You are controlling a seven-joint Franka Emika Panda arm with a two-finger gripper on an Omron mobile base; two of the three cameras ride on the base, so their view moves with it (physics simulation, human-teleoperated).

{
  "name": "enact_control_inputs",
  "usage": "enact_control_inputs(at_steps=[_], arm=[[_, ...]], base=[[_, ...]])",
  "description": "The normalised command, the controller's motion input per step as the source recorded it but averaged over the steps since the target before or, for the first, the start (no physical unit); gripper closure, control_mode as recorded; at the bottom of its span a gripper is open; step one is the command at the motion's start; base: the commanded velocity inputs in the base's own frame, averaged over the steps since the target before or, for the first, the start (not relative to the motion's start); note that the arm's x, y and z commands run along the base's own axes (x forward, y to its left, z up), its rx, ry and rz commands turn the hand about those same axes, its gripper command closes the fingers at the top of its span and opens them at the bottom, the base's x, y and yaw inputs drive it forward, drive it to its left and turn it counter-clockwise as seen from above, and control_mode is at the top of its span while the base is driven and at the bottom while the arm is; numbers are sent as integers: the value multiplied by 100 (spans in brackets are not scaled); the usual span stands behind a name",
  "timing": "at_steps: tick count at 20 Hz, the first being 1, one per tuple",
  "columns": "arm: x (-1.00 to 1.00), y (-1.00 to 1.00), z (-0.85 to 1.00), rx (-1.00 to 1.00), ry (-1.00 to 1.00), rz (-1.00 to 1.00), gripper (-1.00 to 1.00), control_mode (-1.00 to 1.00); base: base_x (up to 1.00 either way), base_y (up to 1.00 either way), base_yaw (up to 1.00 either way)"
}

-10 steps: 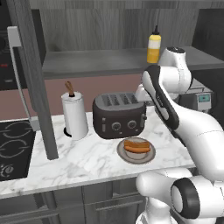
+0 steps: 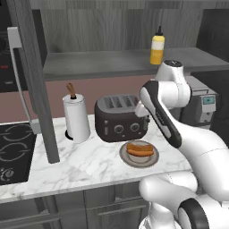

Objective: Move the hot dog bun to the plate on the dining table and place the condiment next to that plate. Then navigate to the fridge and take the sausage and place it on the plate as well.

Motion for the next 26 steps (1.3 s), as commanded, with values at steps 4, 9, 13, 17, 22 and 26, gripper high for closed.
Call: enact_control_inputs(at_steps=[4,9,13,17,22,26], arm=[[-37,27,-54,-13,-1,28,-100,-100],[-19,1,-37,-9,0,24,-100,-100],[2,0,-17,-5,1,17,-100,-100],[22,0,-17,-2,8,16,-100,-100],[35,0,-36,-5,14,19,-100,-100],[42,0,-47,-10,15,17,-100,-100]], base=[[0,0,0],[0,0,0],[0,0,0],[0,0,0],[0,0,0],[0,0,0]])
